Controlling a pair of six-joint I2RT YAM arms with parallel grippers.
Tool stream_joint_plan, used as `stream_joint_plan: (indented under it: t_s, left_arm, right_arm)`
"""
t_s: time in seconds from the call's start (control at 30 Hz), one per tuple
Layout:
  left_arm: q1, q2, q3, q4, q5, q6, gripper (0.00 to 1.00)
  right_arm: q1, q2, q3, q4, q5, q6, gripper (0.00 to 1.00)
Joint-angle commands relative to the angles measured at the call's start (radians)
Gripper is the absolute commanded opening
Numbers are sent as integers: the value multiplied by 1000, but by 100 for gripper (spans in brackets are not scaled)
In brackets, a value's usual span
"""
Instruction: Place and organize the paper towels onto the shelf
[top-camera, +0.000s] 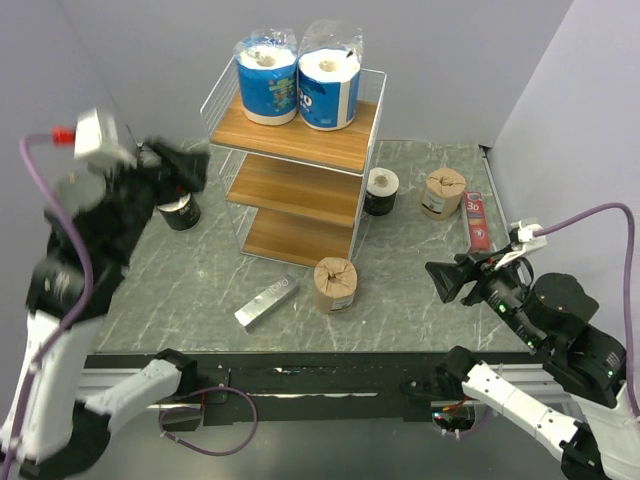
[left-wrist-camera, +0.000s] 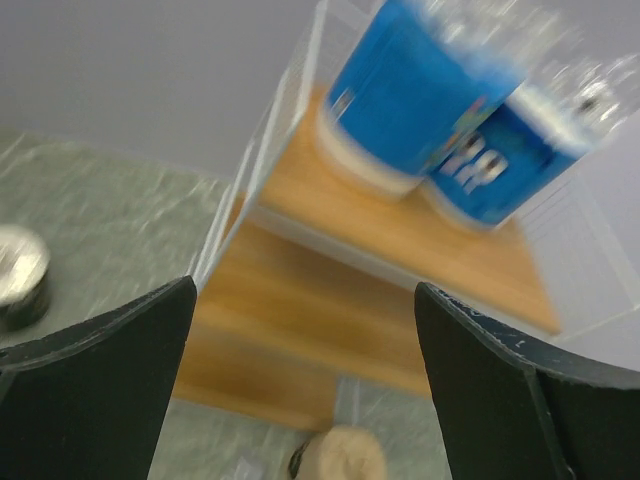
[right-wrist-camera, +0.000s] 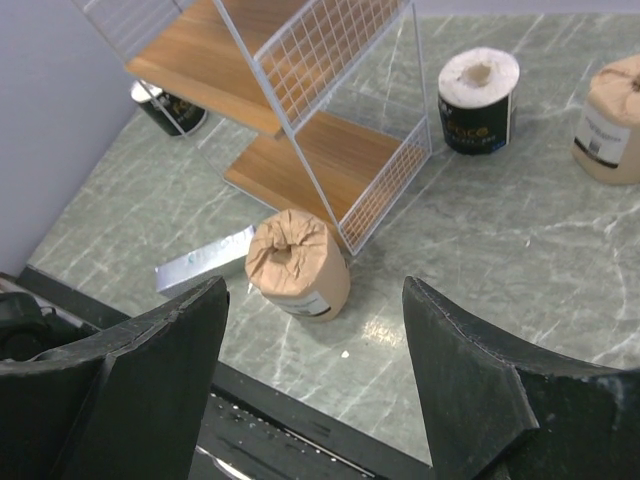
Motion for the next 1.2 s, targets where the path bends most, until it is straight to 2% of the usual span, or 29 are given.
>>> stream_joint_plan:
  t_s: [0.0, 0.03, 0.13, 0.2, 0.33, 0.47, 0.6, 0.73, 0.83, 0.9, 1.13, 1.17]
  left_arm:
    - [1, -211, -303, -53, -101, -58, 97]
    - [1, -272, -401, -70, -125, -76, 96]
    - [1, -338, -552, -129, -212, -164, 96]
    - [1, -337, -601, -148, -268, -228, 96]
    - [7, -271, -586, -159, -360, -302, 97]
    - [65, -176, -534, -147, -368, -340, 97]
    - [207, -95, -529, -51, -213, -319, 97]
    - [457, 12, -500, 14, 2, -339, 98]
    - [579, 117, -482, 75, 144, -360, 99]
    - [619, 199, -454, 104, 215, -356, 99]
    - [731, 391, -417, 193, 318, -331, 98]
    - [731, 410, -417, 210, 320, -315, 96]
  right_arm:
    - [6, -33, -72, 63, -15, 21, 78]
    - [6, -36, -85, 69, -15, 25, 78]
    - [4, -45, -134, 83, -27, 36, 78]
    - [4, -56, -164, 95, -29, 42, 78]
    - [6, -76, -187, 94, -24, 33, 78]
    - [6, -82, -152, 58, 20, -1, 79]
    - [4, -109, -122, 55, 28, -30, 80]
    - [4, -133, -117, 37, 43, -47, 80]
    - [6, -143, -103, 6, 63, -45, 80]
    - [6, -156, -100, -1, 57, -39, 80]
    - [6, -168, -111, -6, 43, -19, 80]
    - [6, -165, -111, -8, 48, -18, 80]
